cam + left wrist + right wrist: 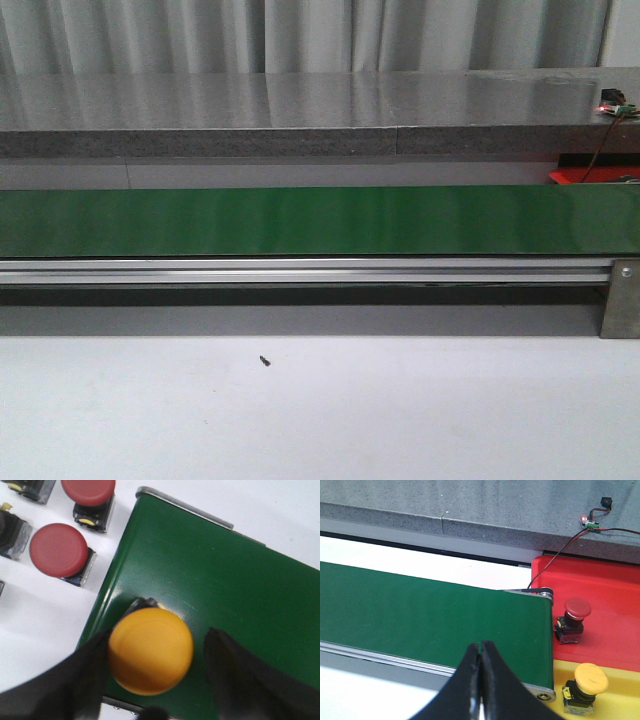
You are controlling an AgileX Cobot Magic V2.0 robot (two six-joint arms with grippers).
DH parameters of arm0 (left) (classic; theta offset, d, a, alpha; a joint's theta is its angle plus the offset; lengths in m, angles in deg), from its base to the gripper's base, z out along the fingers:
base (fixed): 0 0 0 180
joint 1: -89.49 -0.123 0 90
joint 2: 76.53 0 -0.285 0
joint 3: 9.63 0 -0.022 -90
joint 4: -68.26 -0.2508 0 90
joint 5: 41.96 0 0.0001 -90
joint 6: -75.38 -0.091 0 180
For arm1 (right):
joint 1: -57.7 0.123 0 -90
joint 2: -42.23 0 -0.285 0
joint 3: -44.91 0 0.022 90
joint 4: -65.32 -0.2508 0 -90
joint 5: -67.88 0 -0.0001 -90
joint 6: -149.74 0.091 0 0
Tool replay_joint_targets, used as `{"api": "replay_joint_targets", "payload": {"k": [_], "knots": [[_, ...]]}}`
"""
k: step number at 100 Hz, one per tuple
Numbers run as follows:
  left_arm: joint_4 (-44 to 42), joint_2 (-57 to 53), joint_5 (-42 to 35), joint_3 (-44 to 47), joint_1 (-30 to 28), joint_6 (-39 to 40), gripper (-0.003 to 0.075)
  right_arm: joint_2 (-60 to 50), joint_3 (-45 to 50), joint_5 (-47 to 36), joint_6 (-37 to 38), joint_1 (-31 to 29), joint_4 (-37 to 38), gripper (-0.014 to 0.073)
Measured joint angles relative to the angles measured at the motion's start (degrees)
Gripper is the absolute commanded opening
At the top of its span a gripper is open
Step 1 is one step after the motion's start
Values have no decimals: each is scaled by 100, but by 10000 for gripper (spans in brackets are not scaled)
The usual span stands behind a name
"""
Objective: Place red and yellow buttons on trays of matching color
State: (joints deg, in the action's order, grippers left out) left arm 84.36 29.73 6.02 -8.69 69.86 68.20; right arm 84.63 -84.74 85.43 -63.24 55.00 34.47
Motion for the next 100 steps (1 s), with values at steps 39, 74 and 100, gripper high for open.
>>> {"api": "replay_joint_targets", "payload": {"k": [39,74,100], "knots": [[470,-134,22,0,0,-271,589,0,0,0,0,0,0,-66],[357,-852,34,0,0,-371,589,0,0,0,0,0,0,-66],[218,-1136,82,0,-357,-371,586,0,0,0,0,0,0,-66]]}}
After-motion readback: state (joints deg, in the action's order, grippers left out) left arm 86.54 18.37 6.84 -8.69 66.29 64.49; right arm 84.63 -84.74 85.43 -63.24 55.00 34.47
